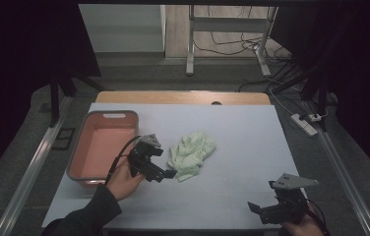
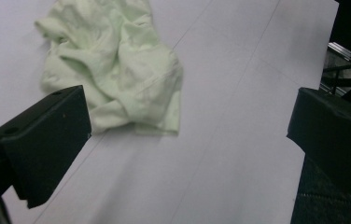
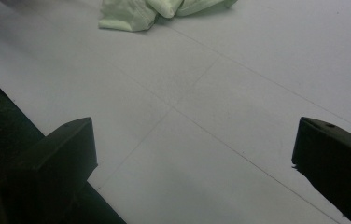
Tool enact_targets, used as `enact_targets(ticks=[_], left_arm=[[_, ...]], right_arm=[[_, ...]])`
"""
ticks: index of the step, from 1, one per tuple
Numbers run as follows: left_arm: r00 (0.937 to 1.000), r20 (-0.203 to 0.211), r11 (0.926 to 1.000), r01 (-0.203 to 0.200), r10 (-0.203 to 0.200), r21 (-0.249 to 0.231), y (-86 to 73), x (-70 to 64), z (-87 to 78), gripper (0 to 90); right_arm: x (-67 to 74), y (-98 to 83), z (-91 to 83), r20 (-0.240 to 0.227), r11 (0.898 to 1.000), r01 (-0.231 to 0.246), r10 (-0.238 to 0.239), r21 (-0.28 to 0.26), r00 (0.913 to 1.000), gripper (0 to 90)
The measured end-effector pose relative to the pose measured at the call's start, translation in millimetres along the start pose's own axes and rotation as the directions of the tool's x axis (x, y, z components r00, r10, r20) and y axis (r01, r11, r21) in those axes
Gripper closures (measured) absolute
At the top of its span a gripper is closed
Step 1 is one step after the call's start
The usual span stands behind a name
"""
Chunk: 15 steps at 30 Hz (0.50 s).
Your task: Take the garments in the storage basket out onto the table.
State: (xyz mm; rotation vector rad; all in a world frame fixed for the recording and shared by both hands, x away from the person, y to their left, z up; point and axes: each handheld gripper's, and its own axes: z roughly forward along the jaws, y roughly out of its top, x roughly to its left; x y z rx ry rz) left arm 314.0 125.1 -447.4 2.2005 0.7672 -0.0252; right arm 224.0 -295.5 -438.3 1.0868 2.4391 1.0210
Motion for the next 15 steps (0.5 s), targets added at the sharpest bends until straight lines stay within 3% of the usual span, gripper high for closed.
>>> enact_targets(ticks=[10, 15], left_arm=[[0.9974, -0.053, 0.9987, 0.047, -0.048, -0.021, -34.6, 2.4, -38.4, 0.0], [0.9913, -0.11, 0.9967, 0.067, -0.072, -0.045, -52.7, 4.0, -53.5, 0.0]], right_arm=[[0.3, 0.2, 0.0, 0.001, 1.0, 0.002, -0.002, 0.004, 1.0, 0.0], [0.5, 0.2, 0.2, 0.004, 1.0, 0.004, -0.004, 0.003, 1.0, 0.0]])
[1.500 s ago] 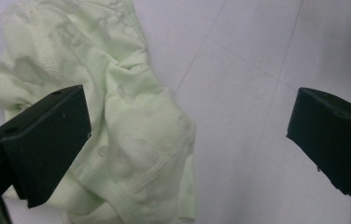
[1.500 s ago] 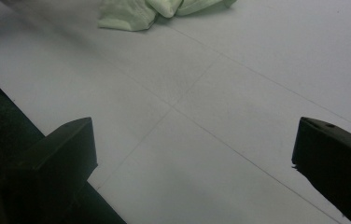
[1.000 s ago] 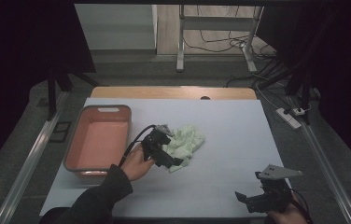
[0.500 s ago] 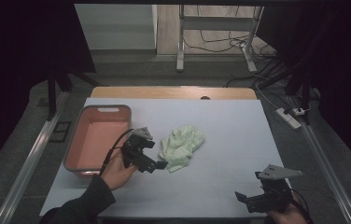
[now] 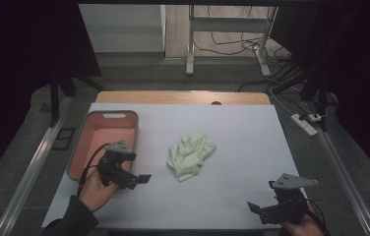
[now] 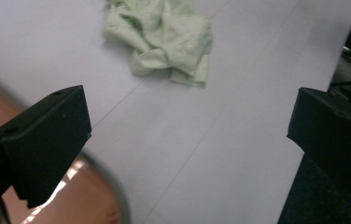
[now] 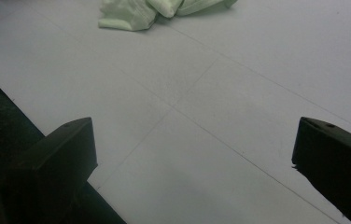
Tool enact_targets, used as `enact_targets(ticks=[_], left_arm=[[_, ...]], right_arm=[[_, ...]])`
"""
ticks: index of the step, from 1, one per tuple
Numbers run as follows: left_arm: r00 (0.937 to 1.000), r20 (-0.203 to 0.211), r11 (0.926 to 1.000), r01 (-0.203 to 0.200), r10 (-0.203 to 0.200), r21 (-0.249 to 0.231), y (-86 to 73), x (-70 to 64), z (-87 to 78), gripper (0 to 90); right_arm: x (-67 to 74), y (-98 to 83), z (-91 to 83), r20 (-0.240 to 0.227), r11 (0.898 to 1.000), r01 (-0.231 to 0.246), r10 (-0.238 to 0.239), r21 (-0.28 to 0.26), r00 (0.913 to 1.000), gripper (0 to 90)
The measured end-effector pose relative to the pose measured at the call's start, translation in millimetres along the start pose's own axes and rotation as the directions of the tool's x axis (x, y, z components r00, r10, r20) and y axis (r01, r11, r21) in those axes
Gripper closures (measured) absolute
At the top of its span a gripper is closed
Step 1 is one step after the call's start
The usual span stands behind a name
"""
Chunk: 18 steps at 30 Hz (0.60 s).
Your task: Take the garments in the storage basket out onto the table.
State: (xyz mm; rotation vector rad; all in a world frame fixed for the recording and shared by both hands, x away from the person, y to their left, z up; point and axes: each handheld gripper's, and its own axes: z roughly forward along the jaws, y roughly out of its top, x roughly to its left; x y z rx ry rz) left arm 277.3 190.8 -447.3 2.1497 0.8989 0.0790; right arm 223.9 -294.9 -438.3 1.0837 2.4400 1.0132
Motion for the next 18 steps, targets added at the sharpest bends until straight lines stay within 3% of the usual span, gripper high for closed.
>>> enact_targets(ticks=[9, 18], left_arm=[[0.9964, -0.058, 0.997, 0.058, -0.061, -0.051, -32.6, 4.9, -28.8, 0.0], [0.9867, -0.09, 0.9872, 0.127, -0.136, -0.097, -65.1, 9.6, -55.3, 0.0]], right_arm=[[0.0, 0.0, 0.3, 0.0, 1.0, -0.001, 0.001, 0.0, 1.0, 0.0], [0.2, 0.2, 0.6, 0.001, 1.0, -0.002, 0.002, 0.002, 1.0, 0.0]])
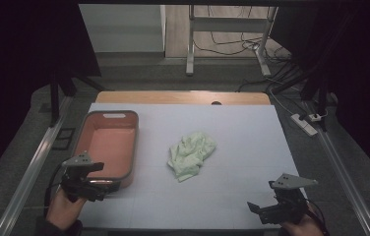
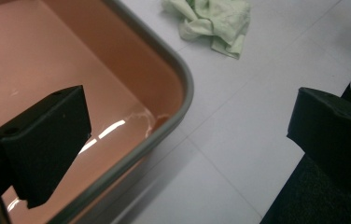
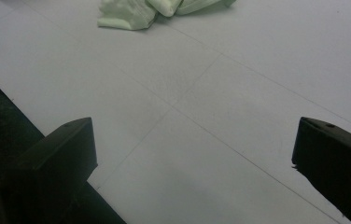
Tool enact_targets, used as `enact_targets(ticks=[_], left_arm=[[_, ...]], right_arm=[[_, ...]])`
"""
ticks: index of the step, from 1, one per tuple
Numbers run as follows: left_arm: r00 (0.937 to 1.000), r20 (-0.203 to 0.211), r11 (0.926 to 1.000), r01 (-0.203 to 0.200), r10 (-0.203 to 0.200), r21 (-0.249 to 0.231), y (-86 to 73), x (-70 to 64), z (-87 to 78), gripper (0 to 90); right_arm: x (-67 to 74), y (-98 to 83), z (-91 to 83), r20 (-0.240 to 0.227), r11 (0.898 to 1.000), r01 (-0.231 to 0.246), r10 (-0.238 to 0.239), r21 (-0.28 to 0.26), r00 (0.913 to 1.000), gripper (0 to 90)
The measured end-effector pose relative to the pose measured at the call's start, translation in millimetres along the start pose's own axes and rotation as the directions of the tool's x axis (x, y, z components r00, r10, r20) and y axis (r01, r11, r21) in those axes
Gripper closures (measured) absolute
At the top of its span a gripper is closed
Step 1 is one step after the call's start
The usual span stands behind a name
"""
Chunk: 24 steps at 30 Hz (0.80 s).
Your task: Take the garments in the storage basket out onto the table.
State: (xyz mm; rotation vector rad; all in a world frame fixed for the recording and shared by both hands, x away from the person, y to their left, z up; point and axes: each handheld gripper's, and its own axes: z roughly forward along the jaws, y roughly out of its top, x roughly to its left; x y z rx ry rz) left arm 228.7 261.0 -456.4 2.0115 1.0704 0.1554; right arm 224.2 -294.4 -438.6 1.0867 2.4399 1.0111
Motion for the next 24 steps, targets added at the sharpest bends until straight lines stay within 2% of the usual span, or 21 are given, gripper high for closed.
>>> enact_targets(ticks=[11, 18, 24], left_arm=[[0.998, -0.055, 0.9995, 0.03, -0.031, -0.006, -23.7, 4.5, -20.3, 0.0], [0.9922, -0.108, 0.9978, 0.065, -0.063, 0.015, -41.2, 7.8, -32.1, 0.0], [0.9909, -0.107, 0.9965, 0.083, -0.082, 0.004, -43.2, 9.3, -34.7, 0.0]], right_arm=[[0.2, 0.1, 0.1, 0.002, 1.0, -0.003, 0.003, 0.001, 1.0, 0.0], [0.7, 0.4, 0.3, 0.005, 1.0, -0.003, 0.003, 0.004, 1.0, 0.0], [0.6, 0.5, 0.5, 0.01, 1.0, 0.003, -0.003, 0.012, 0.9999, 0.0]])
